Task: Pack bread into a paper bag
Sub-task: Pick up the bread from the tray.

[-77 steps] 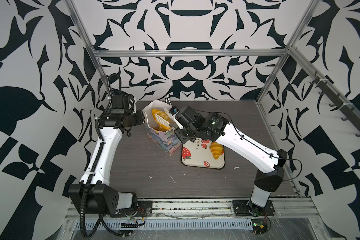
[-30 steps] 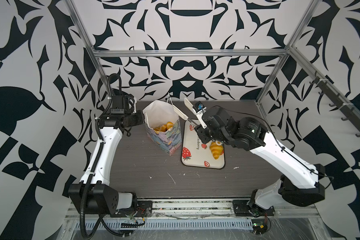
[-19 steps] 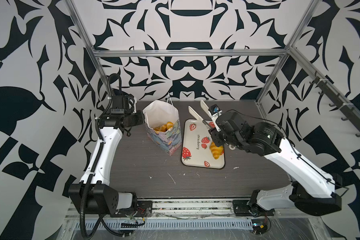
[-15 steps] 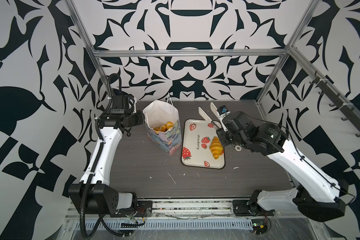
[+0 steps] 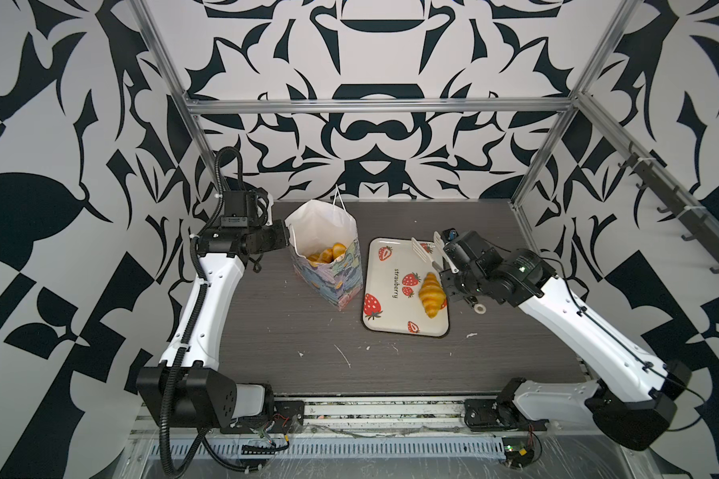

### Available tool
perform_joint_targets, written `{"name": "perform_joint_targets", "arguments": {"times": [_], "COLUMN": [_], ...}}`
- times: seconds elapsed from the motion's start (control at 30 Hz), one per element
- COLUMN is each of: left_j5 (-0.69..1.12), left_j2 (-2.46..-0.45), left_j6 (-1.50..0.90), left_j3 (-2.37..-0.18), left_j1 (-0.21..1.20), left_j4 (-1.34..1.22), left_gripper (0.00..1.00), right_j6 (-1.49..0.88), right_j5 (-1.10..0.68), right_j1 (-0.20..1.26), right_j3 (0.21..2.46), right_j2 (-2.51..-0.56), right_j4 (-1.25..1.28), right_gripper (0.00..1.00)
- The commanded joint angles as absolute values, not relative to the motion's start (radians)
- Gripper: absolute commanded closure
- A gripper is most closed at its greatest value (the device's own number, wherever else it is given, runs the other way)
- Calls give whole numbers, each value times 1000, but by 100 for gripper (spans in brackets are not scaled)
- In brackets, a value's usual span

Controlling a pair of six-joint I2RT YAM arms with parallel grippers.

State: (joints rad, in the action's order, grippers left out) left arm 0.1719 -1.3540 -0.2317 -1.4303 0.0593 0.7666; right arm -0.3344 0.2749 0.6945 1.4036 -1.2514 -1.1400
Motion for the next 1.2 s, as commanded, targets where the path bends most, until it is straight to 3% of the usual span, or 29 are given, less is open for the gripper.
{"name": "perform_joint_targets", "arguments": {"times": [0.0,1.17], "left_j5": [181,179], "left_j2": [-1353,-1355], "left_j6": [-239,-237], "left_j3": [-1421,-1394], "left_j1": [58,59], "left_j4": [770,749], "left_gripper": [77,76], "right_j6": [-358,-377], "right_j5": [257,140], "right_j1": [676,563], "right_j3": [1370,1131], "right_j2": [-1213,-1280], "right_j4": [-1113,-1036], "right_gripper": [51,48]}}
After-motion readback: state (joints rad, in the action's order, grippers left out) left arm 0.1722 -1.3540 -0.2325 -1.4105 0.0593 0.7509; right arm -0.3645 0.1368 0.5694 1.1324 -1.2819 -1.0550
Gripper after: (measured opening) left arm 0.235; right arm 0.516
